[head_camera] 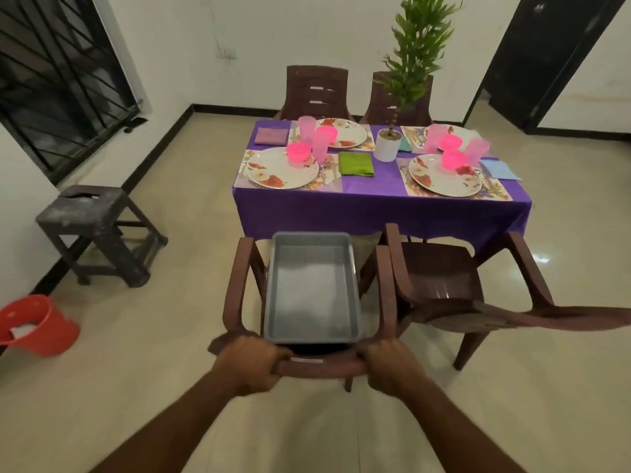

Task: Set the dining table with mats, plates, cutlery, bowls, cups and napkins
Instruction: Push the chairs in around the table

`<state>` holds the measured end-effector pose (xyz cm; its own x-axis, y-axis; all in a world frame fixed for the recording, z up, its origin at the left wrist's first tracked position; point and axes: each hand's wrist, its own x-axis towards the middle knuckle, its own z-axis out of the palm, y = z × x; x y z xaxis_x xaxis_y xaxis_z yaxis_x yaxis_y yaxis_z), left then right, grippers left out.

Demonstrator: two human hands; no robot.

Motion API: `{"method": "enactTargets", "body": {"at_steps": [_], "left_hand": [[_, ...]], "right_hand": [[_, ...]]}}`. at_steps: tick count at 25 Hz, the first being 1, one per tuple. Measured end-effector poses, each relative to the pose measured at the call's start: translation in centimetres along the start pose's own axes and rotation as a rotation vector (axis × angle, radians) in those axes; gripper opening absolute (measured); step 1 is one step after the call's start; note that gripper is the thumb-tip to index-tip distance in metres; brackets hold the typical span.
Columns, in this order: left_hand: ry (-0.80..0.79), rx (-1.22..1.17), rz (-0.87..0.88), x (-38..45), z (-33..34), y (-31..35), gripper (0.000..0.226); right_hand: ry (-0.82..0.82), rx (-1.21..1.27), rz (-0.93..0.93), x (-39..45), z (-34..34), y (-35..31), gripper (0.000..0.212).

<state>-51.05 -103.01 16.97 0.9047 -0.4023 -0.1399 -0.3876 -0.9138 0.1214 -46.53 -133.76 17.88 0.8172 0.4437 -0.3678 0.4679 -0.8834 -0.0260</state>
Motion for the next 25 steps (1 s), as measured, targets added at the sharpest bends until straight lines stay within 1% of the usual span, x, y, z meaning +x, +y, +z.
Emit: {"method": "enactTargets", "body": {"at_steps": [2, 5, 8, 11, 14, 15, 17, 18, 20, 22, 24, 25], "left_hand": [[-0.024, 0.016, -0.043, 0.6, 0.0, 0.1, 0.056], [-0.081, 0.005, -0.103, 0.2, 0.7, 0.6, 0.052], [-0.073, 0.001, -0.111, 0.4, 0.4, 0.8, 0.050], [-0.074, 0.034, -0.100, 0.4, 0.4, 0.7, 0.048], [-0.076, 0.046, -0.089, 0.4, 0.6, 0.6, 0.041], [-0.067, 0.045, -0.086, 0.5, 0.6, 0.5, 0.039], [-0.097, 0.020, -0.093, 0.5, 1.1, 0.2, 0.037], [-0.123, 0.002, -0.098, 0.5, 1.2, 0.2, 0.039], [-0.185, -0.060, -0.110, 0.3, 0.3, 0.5, 0.045], [-0.283, -0.096, -0.105, 0.7, -2.1, 1.8, 0.065], [-0.377, -0.149, -0.049, 1.3, -4.1, 4.6, 0.088], [-0.389, -0.163, -0.027, 2.2, -4.9, 7.0, 0.096]], "right_hand": [[0.002, -0.014, -0.044, 0.3, -0.4, 0.7, 0.044], [0.032, -0.016, -0.068, -0.2, 0.3, 0.6, 0.038], [0.067, -0.006, -0.088, -0.1, 0.4, 0.6, 0.036], [0.042, -0.008, -0.079, 0.0, 0.7, 0.7, 0.036], [-0.006, -0.006, -0.086, 0.0, 0.3, 0.5, 0.033], [-0.014, -0.001, -0.104, -0.2, 0.0, 0.6, 0.037], [-0.035, 0.048, -0.170, -0.8, -0.6, 1.1, 0.058], [-0.036, 0.096, -0.193, -1.4, -1.2, 1.7, 0.069], [-0.006, 0.208, -0.167, -2.9, -2.4, 4.0, 0.079], [0.071, 0.277, -0.075, -4.3, -3.2, 8.3, 0.085], [0.147, 0.258, 0.010, -6.1, -3.7, 13.5, 0.089], [0.213, 0.229, 0.066, -7.1, -3.9, 16.4, 0.089]]}}
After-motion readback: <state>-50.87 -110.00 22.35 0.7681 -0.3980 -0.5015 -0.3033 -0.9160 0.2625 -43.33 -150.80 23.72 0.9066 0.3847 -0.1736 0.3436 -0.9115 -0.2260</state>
